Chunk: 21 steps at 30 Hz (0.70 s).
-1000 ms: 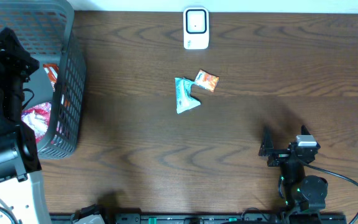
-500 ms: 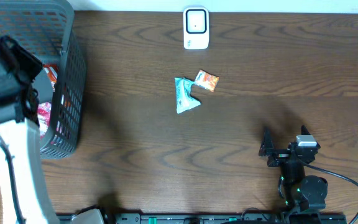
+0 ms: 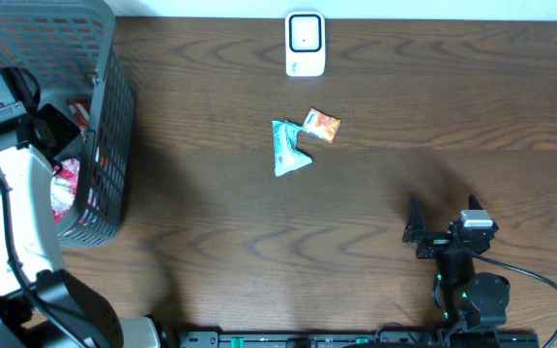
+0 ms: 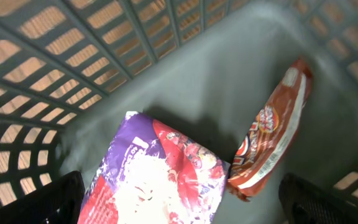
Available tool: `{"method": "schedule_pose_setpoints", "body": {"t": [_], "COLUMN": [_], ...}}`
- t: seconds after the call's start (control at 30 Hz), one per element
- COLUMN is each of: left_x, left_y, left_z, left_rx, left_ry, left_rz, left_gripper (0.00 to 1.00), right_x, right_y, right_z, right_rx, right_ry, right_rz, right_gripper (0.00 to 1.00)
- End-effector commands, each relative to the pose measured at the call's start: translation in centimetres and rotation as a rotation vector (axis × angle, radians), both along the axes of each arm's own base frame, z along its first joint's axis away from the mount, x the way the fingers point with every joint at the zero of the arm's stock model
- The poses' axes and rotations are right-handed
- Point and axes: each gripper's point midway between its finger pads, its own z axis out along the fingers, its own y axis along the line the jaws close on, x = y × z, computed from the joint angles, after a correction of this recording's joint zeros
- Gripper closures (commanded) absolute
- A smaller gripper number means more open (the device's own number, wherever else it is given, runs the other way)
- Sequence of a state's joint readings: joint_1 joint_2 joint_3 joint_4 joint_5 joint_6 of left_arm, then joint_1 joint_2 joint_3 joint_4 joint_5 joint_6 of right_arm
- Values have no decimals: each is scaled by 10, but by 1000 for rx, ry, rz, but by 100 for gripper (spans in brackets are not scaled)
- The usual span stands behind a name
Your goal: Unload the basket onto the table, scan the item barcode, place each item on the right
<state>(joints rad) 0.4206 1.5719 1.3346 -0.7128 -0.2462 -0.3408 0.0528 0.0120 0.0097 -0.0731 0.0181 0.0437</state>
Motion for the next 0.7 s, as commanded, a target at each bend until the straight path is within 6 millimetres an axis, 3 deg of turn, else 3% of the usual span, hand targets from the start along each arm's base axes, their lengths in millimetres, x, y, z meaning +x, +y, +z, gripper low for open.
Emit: {"method": "schedule_pose_setpoints", "body": {"t": [0.0, 0.27, 0.67], "left_x": [-2, -20, -34], "left_y": [10, 23, 15], "left_z": [-6, -37, -110], "left_rx": [15, -113, -211], "left_ry": [38, 3, 224], "left_rz": [1, 303, 336], "left_gripper": [0, 0, 0], "right_x": [0, 0, 0], "right_y": [-1, -1, -1], "right_z": [-1, -1, -1], "right_rx": [-7, -7, -7], "right_ry": [-1, -1, -1], "right_rz": [-4, -4, -4], "right_gripper": [1, 1, 1]}}
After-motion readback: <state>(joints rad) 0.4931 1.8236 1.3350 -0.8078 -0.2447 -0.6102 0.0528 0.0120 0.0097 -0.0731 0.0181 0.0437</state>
